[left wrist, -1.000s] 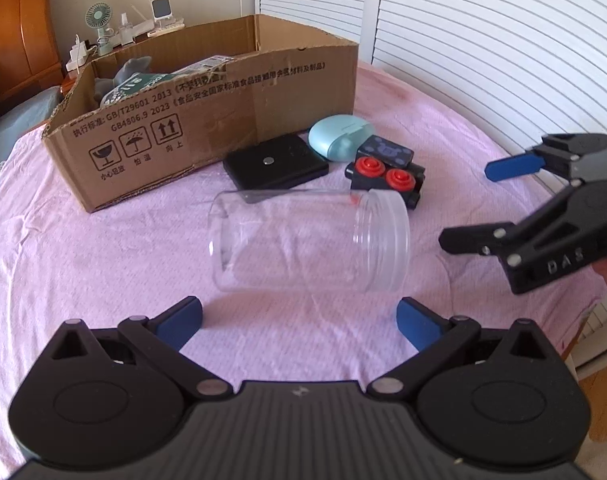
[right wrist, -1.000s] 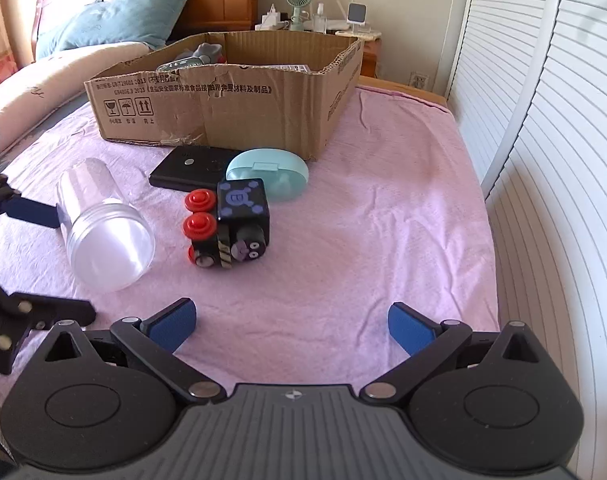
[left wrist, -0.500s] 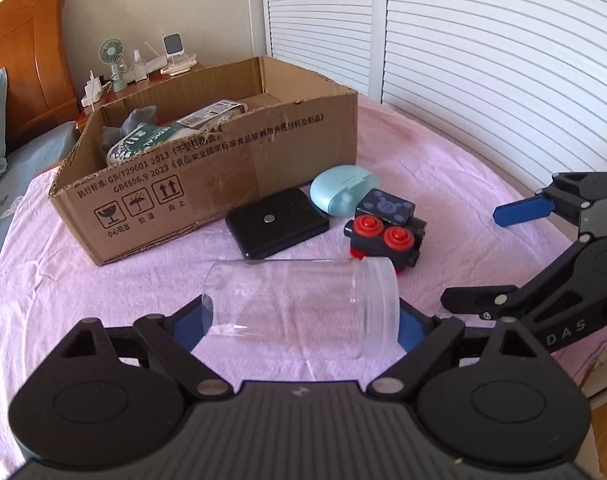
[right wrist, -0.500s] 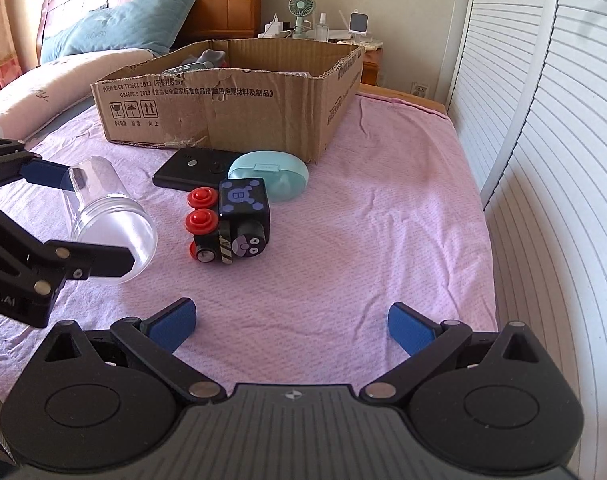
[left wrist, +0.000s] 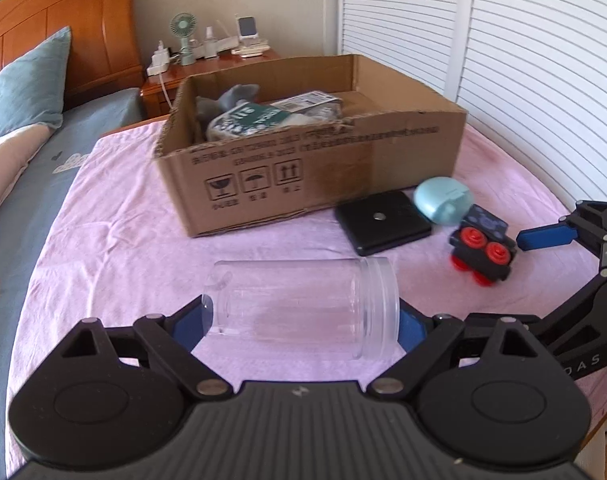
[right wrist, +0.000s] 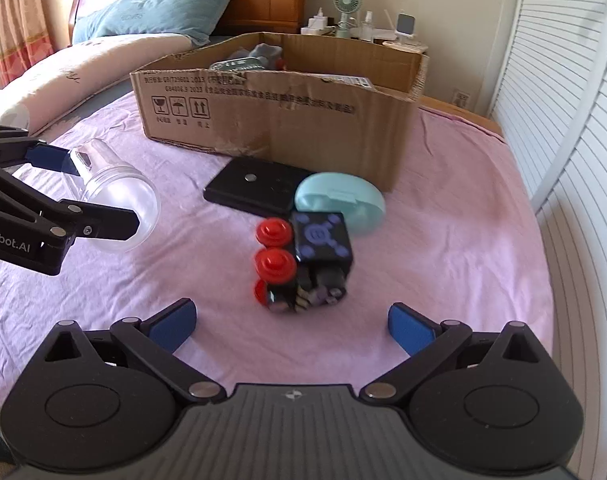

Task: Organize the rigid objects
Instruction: 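Close left tool on plastic jar while right tool grasps black cube toy, then carry jar into box and open left tool while right tool drops cube toy in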

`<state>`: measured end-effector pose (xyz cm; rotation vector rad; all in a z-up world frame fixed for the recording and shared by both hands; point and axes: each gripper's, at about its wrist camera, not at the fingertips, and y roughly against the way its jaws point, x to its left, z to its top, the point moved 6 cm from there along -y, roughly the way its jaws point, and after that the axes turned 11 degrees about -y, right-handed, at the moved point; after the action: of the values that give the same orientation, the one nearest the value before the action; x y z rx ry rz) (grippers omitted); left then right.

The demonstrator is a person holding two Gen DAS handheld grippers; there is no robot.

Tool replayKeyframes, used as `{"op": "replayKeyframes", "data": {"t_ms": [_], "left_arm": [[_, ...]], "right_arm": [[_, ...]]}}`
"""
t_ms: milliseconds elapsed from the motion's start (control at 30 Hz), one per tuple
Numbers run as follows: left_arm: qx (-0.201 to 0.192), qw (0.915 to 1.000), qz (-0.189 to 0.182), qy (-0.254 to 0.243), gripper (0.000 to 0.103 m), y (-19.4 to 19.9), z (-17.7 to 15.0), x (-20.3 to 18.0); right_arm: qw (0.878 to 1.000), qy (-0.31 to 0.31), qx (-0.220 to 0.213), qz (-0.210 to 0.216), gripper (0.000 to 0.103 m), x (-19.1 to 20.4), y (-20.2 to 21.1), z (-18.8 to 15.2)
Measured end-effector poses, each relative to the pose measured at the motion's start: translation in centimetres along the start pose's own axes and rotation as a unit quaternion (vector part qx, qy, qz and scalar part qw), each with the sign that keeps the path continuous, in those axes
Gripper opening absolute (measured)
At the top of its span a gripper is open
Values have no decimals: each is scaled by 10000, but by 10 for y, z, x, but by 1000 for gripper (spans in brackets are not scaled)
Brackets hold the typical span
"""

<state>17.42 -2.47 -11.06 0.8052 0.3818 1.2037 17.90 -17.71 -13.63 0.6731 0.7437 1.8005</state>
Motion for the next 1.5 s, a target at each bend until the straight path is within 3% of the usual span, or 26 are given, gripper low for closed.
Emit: {"op": "replayKeyframes", "data": {"t_ms": [533, 900, 1067, 1500], "left_arm": [[14, 9999, -72, 100, 91, -2, -3, 7], [21, 9999, -76, 98, 91, -3, -3, 8], [43, 9999, -59, 104, 91, -3, -3, 9], [20, 9980, -368, -517, 91, 8, 7, 11]], "right_arm": [[9999, 119, 30, 103, 103, 13, -16, 18], [9998, 100, -146, -8, 76, 5, -7, 21], [9998, -6, -168, -52, 58, -1, -7, 24], [9996, 131, 51, -242, 55, -2, 6, 23]]}}
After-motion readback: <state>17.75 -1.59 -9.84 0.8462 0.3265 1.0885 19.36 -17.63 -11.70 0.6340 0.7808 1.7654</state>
